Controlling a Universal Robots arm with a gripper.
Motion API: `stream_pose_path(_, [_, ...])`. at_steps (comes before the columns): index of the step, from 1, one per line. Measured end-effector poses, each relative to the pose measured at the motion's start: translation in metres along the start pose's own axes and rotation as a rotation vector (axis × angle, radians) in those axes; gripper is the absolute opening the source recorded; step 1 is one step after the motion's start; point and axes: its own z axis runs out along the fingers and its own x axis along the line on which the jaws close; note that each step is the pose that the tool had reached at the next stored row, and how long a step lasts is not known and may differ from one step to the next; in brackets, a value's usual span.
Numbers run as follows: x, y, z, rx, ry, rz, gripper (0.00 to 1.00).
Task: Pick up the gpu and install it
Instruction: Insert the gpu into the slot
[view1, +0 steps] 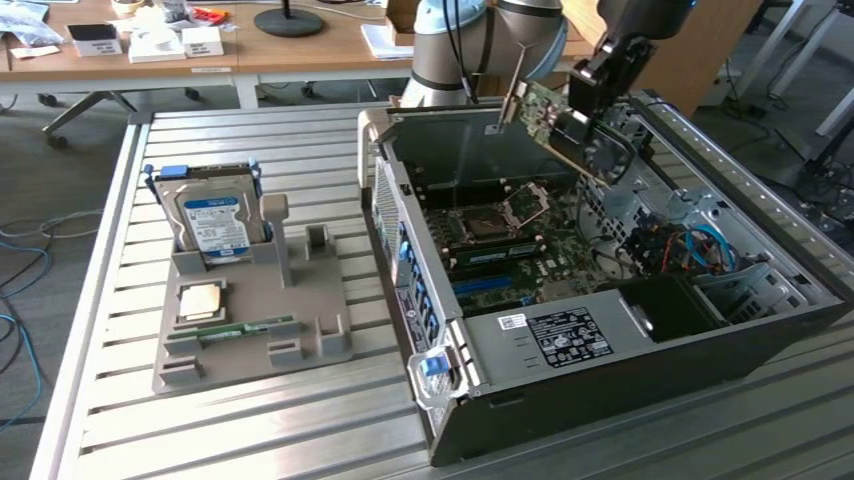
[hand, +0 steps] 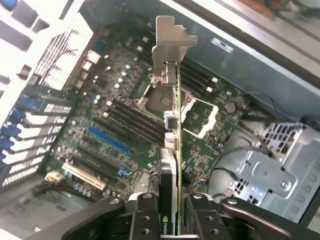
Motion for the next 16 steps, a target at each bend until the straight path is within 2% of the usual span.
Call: stream_pose_path(16, [0.0,0.0,0.0003,-0.0065,0.018,-0.29,0.27])
